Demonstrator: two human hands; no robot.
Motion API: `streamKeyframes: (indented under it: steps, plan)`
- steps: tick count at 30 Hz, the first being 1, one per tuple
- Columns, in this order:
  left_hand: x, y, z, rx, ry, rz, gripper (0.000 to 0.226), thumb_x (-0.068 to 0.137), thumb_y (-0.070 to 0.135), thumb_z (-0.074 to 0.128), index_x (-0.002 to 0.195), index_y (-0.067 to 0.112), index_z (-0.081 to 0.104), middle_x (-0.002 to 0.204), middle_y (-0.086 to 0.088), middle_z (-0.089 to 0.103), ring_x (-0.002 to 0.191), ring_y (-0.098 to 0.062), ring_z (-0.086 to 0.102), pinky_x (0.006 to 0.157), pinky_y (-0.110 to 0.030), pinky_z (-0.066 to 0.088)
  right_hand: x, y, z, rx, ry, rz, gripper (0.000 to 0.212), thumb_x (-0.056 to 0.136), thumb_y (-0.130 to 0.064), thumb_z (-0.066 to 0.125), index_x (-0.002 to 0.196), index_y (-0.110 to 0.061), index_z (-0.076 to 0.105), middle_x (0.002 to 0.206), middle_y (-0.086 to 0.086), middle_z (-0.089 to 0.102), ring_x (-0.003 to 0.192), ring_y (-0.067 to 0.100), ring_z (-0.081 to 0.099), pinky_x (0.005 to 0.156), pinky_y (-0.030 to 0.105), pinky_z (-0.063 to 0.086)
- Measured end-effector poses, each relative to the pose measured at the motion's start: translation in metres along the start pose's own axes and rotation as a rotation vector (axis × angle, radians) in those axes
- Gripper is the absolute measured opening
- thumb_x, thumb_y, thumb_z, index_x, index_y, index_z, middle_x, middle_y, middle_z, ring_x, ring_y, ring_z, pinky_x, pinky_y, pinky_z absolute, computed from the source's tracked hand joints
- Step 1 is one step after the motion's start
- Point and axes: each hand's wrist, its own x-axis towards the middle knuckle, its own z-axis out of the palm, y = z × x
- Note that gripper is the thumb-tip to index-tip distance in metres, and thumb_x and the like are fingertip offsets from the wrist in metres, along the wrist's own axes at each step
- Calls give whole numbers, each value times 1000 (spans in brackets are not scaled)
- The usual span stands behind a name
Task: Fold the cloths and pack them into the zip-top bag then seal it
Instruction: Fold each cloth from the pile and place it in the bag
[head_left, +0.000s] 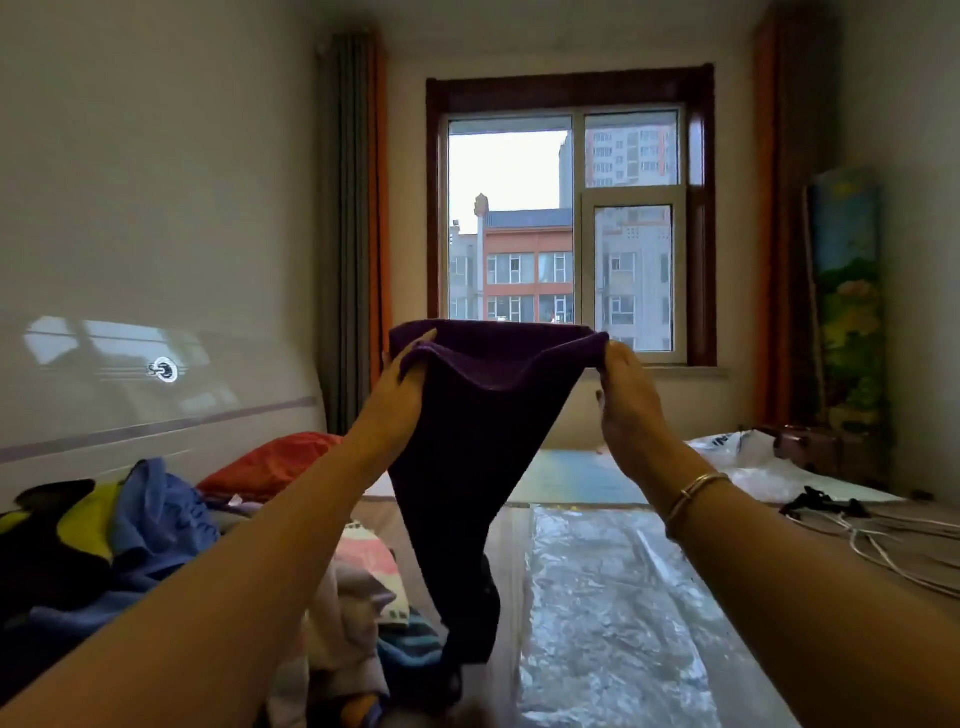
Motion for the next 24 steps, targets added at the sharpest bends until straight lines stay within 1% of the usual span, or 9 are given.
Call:
streamKeyframes:
  steps: [3,5,7,9,12,17,19,21,24]
  plan:
    - [-19,3,-9,40,-36,42,31,98,49,37,119,37,58,124,-2,60,116,-19,56,103,-43,44,-15,-10,-15,-87,-60,-18,37,102,-37,33,117,-13,58,121,4,59,117,13,50,103,31,31]
    - [-50,-4,-16,137,-36,32,22,102,32,40,106,33,62,113,0,63,106,-12,59,96,-29,48,-41,-8,-28,-115,-58,51,33,101,-38,38,111,-17,62,116,2,62,111,11,52,99,32,32]
    - [-86,-13,-24,325,12,68,18,99,14,48,100,22,64,107,-4,63,98,-14,59,87,-13,45,-74,-1,-42,-214,-60,111,33,101,-36,40,110,-16,64,109,0,64,101,9,55,92,29,35]
    - [-120,-25,-34,444,40,102,15,92,4,57,99,10,69,101,-7,64,98,-20,60,82,-12,42,-113,5,-55,-340,-59,84,26,102,-26,41,104,-13,64,96,-1,65,90,8,57,78,17,41]
    - [-171,-35,-36,370,-87,-81,13,91,4,59,97,11,68,87,-1,67,86,-13,62,73,-7,45,-163,17,-72,-489,-92,79,24,101,-17,42,99,-11,65,91,0,64,82,1,56,67,3,39]
    - [-235,-36,-28,233,-238,-303,18,93,13,57,92,26,69,77,4,73,73,-8,67,61,-16,51,-219,24,-91,-593,-155,109,33,102,-18,41,80,-9,64,74,7,62,72,20,58,71,28,46]
    - [-247,-37,-27,278,-313,-410,13,94,19,57,95,27,68,84,2,73,77,-10,68,65,-18,52,-230,19,-94,-733,-161,92,36,102,-20,41,73,-10,60,67,6,57,65,18,52,60,21,40]
    - [-257,-34,-25,318,-421,-599,13,93,26,59,101,23,68,95,-3,72,84,-15,69,72,-25,55,-233,15,-95,-859,-238,233,37,101,-23,42,81,-1,64,76,15,62,69,22,54,62,24,40]
    - [-267,-28,-19,454,-661,-781,20,91,31,61,106,19,68,97,-1,71,85,-15,67,75,-26,54,-241,11,-95,-1029,-510,668,35,100,-29,46,94,-2,67,86,14,66,72,22,58,70,34,48]
